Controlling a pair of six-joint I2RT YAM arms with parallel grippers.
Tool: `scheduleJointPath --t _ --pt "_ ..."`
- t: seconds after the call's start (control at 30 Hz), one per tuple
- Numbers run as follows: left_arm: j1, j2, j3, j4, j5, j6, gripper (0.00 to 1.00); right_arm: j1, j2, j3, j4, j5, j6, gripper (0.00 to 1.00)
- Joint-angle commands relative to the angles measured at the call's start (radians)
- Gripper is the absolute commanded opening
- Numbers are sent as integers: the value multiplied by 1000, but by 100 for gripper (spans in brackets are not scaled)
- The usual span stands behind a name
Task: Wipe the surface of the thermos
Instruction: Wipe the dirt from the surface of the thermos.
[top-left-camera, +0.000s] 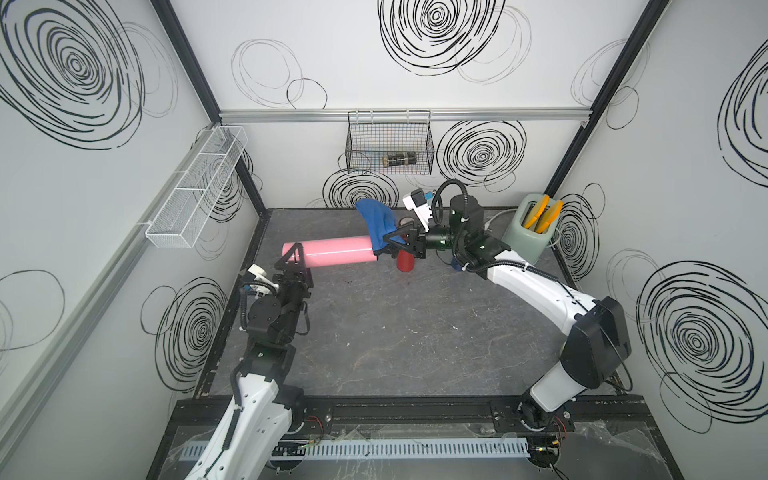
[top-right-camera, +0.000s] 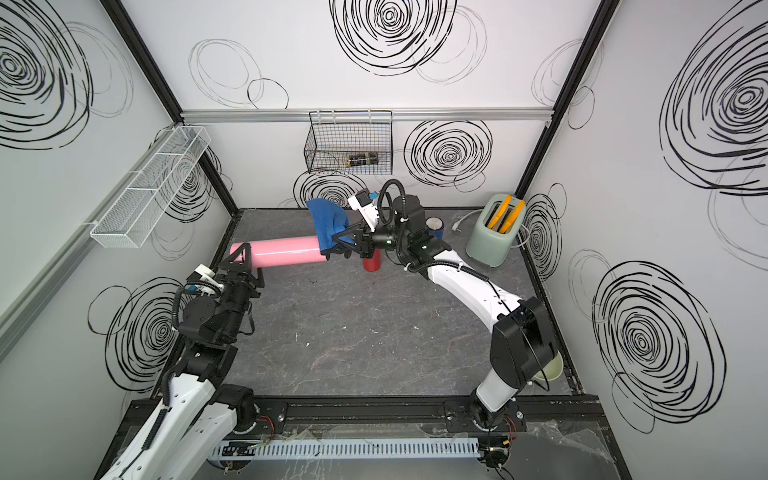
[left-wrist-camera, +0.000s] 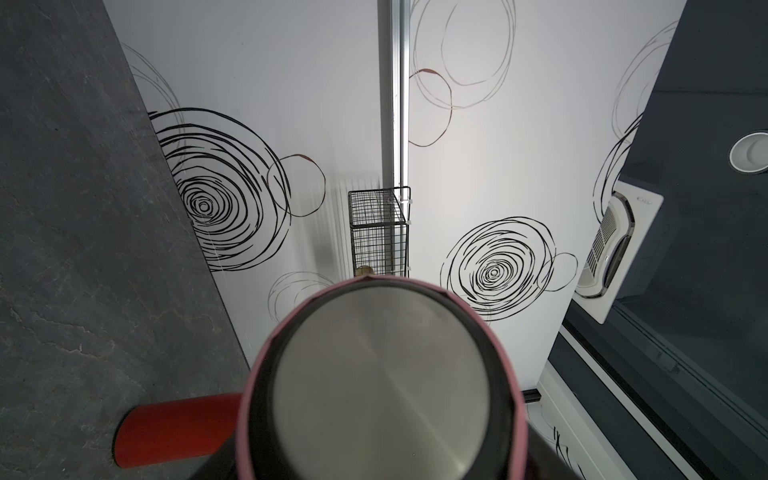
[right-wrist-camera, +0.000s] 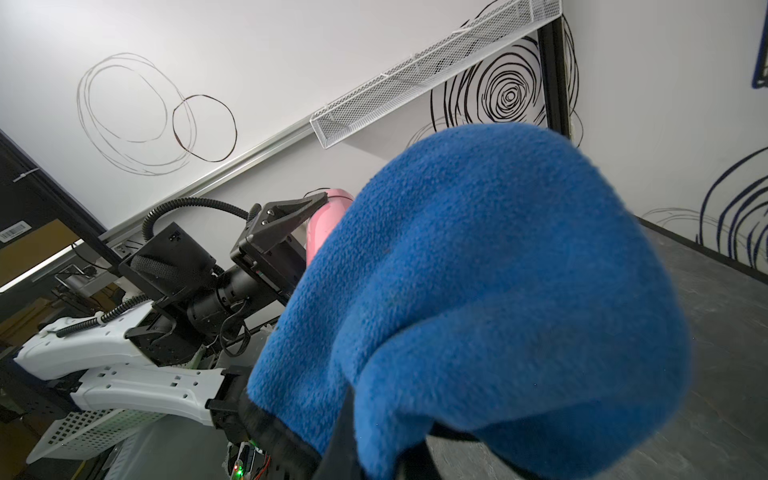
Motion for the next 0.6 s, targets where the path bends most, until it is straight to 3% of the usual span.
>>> scheduleJointPath --t 0.0,0.37,0.57 --pt "3 -21 12 146 14 -37 0 4 14 30 55 -42 25 0" --pt "3 -20 -13 197 0 -66 0 18 -55 -193 141 -13 65 0" --pt "3 -21 -11 201 -3 -72 0 20 -11 -222 124 -19 67 0"
